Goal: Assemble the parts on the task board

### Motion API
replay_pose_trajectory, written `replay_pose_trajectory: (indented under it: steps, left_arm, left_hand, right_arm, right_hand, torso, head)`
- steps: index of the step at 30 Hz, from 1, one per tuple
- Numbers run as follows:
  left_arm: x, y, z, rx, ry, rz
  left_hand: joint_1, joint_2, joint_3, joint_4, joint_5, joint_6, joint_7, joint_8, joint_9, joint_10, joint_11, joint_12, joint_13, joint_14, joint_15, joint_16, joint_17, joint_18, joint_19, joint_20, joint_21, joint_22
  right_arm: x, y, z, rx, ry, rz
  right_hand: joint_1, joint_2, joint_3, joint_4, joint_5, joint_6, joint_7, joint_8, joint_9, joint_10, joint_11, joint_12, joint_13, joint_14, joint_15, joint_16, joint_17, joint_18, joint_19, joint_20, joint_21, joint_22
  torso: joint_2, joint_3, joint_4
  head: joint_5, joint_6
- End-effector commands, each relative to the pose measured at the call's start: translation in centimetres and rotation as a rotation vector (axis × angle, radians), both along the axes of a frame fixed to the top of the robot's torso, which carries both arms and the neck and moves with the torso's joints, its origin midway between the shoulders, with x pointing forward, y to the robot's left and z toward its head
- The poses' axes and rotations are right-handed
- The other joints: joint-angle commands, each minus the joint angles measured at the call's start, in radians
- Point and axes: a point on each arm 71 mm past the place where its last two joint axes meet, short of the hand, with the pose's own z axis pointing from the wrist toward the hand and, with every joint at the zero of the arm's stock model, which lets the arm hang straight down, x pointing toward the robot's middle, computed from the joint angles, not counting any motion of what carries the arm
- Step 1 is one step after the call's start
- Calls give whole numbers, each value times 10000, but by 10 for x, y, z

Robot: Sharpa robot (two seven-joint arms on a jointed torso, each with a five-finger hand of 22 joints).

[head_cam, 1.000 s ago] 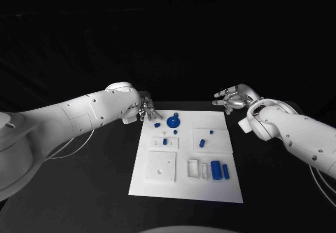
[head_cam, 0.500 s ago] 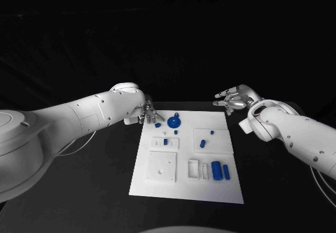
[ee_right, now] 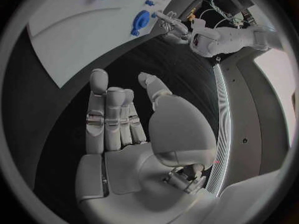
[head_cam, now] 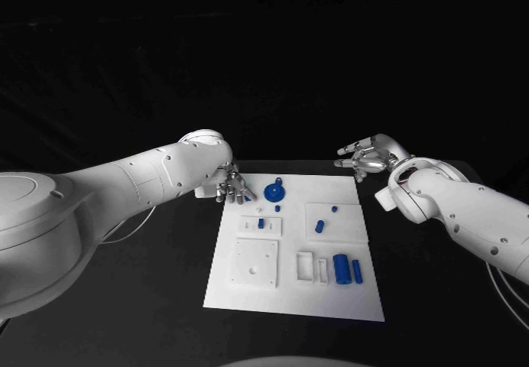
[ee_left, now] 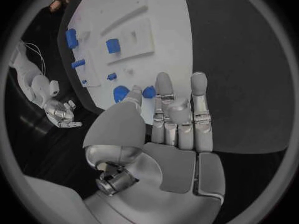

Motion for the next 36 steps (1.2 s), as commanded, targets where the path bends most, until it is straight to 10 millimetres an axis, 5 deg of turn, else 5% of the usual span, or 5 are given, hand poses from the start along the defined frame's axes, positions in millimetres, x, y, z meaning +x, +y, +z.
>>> replay_pose_trajectory:
  steps: [1, 12, 22, 30, 36]
  left_arm:
    - [-2, -2, -2, -88, 415, 128]
    - [3, -2, -1, -664, -91, 727]
    - [5, -3, -4, -829, -181, 993]
    - [4, -8, -12, -875, 5, 1007]
    - [2, -8, -19, -699, 345, 1017]
  left_hand:
    - [-104, -16, 2, 86, -74, -53, 27, -28, 13, 469, -18, -11, 12, 78, -18, -39, 5, 128, -35, 21, 68, 178]
    - [-253, -143, -11, 447, -150, -100, 36, -28, 45, 466, -15, -51, -6, 60, -60, -114, -40, 93, -29, -44, 85, 172]
    - [-126, -856, 365, 1357, -166, -210, 62, -1, 45, 459, -4, -225, -33, -17, -106, -304, -155, -63, -67, -180, 52, 167]
    - [-54, -667, 259, 1109, -161, -234, 69, -22, 91, 457, 0, -223, 36, -15, -110, -335, -151, -69, -56, -179, 48, 171]
    - [-3, -244, 153, 405, -81, -282, 74, -20, 294, 449, 10, -259, 184, -19, -81, -335, -167, -17, -70, -122, 44, 175]
  right_arm:
    - [0, 2, 0, -75, -19, 103]
    - [1, 3, -1, -77, -22, 104]
    - [1, 3, -1, -78, -21, 106]
    - [1, 4, -1, -81, -6, 125]
    - [1, 4, -2, -87, 21, 136]
  right_hand:
    - [-102, 21, -37, -19, -14, -23, 26, -9, -9, 3, -78, 6, -13, 22, -64, -11, 7, 173, 277, -70, -34, 123]
    - [-102, 21, -37, -19, -14, -23, 26, -9, -9, 3, -78, 6, -13, 22, -64, -11, 7, 173, 277, -70, -34, 123]
    - [-102, 21, -37, -19, -14, -23, 26, -9, -9, 3, -78, 6, -13, 22, -64, -11, 7, 173, 277, -70, -34, 123]
    - [-102, 21, -37, -19, -14, -23, 26, -9, -9, 3, -78, 6, -13, 22, -64, -11, 7, 173, 277, -70, -34, 123]
    - [-102, 21, -37, -19, -14, -23, 26, -9, -9, 3, -78, 6, -13, 22, -64, -11, 7, 173, 277, -70, -34, 123]
  torso:
    - [1, 3, 10]
    - [-15, -4, 5]
    - [-2, -14, 8]
    - [2, -14, -4]
    - [-3, -4, 4]
  head:
    - [9, -20]
    - [-2, -33]
    - [-21, -38]
    - [-34, -48]
    - [-61, -66]
